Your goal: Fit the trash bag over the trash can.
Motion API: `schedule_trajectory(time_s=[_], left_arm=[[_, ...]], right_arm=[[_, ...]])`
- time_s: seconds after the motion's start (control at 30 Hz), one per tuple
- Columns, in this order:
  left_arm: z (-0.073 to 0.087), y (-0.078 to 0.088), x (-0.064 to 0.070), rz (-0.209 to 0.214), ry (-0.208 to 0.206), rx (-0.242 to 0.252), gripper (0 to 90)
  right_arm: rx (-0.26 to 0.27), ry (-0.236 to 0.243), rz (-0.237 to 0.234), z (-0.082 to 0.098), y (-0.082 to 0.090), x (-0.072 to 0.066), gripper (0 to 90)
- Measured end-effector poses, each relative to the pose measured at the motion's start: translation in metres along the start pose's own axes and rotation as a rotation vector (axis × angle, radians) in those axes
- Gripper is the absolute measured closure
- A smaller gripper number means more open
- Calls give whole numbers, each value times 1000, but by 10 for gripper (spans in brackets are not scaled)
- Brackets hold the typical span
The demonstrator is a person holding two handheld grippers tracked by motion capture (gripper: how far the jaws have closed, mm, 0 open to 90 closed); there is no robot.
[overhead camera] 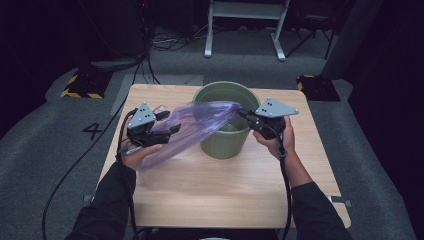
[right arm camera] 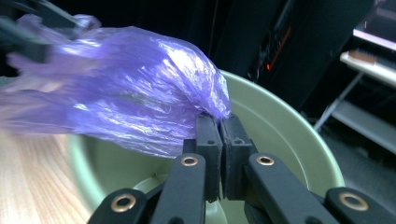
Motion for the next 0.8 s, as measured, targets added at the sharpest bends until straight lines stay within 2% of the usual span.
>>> schedule_trajectory(time_s=[0.1, 0.17, 0.27, 0.3, 0.37, 0.43, 0.53, 0.57, 0.63, 0.67, 0.73, 0.8], left_arm=[[6, -5, 9, 89, 0, -56, 202], [10, -10, 17, 146, -4, -103, 173], [14, -14, 30, 222, -24, -155, 155], [15, -16, 34, 227, -35, -175, 155], [17, -20, 42, 205, -81, -204, 157], [19, -26, 50, 189, -109, -216, 176], [23, -35, 56, 158, -149, -252, 287], [25, -39, 58, 154, -157, -264, 349], [30, -46, 57, 112, -173, -298, 480], [31, -48, 58, 115, -183, -291, 564], [33, -50, 57, 105, -176, -285, 701], [33, -51, 57, 113, -159, -249, 798]], right_arm=[[-46, -15, 38, 4, -7, 9, 880], [-78, -26, 48, 6, -11, 12, 880], [-114, -16, 78, 8, -16, 13, 880], [-124, -11, 86, 8, -17, 13, 880], [-139, -21, 83, 10, -19, 14, 879], [-155, -25, 89, 12, -21, 15, 878], [-165, -21, 89, 13, -22, 15, 876], [-164, -24, 87, 13, -22, 16, 875], [-166, -24, 83, 13, -22, 15, 870], [-167, -26, 82, 14, -22, 15, 867], [-178, -25, 77, 15, -23, 15, 848], [-180, -49, 80, 16, -25, 15, 759]])
Point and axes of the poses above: each handheld gripper's, and its own axes: y roughly backward along the jaws, z roughly out of its underside, x roughly to its right, the point moved 6 cm from there along -y, roughly forward along the jaws, and after that the axes turned 5 degrees about -x, right-handed, at the moved point
